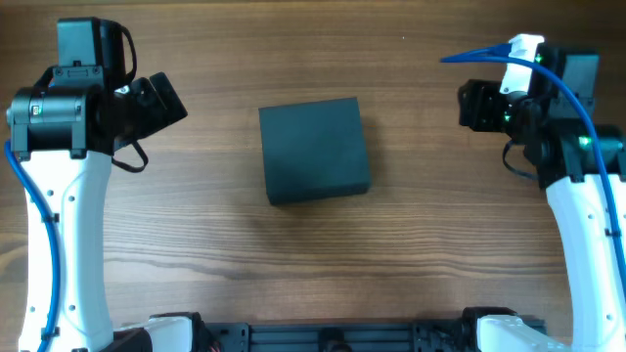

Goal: Pack container

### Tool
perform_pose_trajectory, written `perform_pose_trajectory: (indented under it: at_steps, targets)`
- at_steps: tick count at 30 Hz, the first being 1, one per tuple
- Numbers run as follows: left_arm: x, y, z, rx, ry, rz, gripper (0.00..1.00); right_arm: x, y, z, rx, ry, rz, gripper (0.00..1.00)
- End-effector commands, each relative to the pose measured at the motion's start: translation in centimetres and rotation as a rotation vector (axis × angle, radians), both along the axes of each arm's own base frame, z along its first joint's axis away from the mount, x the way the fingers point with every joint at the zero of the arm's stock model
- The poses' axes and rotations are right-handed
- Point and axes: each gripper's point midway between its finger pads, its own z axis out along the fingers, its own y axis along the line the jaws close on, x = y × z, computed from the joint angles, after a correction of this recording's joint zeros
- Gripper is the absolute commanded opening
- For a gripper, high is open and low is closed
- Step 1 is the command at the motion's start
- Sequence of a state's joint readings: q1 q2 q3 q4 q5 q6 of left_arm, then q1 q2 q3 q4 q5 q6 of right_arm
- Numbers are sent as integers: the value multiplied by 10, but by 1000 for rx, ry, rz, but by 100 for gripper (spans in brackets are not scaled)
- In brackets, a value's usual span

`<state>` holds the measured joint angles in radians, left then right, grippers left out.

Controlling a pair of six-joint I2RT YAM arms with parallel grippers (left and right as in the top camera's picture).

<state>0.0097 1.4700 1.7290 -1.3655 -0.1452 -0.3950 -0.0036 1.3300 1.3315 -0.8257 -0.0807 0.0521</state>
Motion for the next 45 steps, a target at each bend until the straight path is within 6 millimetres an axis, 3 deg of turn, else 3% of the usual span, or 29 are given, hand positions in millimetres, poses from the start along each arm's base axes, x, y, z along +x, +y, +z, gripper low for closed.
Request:
perform_pose_trajectory:
  at_steps: [1,3,4,6,7,8,14,21,26,32,38,45]
  targets:
    - [0,3,0,6,1,14,100,4,-5,-12,-20,34,-12,79]
    - [-3,-4,-3,-33,17,-5,99,-1,-1,-18,3,68,-4,60]
    - [-6,-13,-5,-75,35,-33,78,-4,6,-21,34,87,23,47]
    - [-16,-23,-17,-104,105,-91,21,-16,27,-28,131,150,98,29]
    - [-22,-27,-27,-103,154,-107,6,-22,33,-34,160,186,116,15]
    - [-25,-33,-34,-117,179,-124,4,-26,38,-38,181,218,127,5]
    - [-51,-108,-83,-206,323,-350,4,-44,89,-66,230,372,254,4]
    - [-98,-168,-151,-292,480,-511,4,-55,130,-98,203,492,361,4]
    - [-118,-181,-180,-302,525,-567,4,-68,161,-112,193,544,459,4]
    - [-104,-193,-208,-319,455,-563,4,-91,196,-144,158,651,554,4]
    - [-87,-200,-223,-318,428,-564,4,-100,208,-158,134,687,605,4]
    - [-65,-205,-252,-289,407,-554,4,-104,206,-168,130,692,614,4]
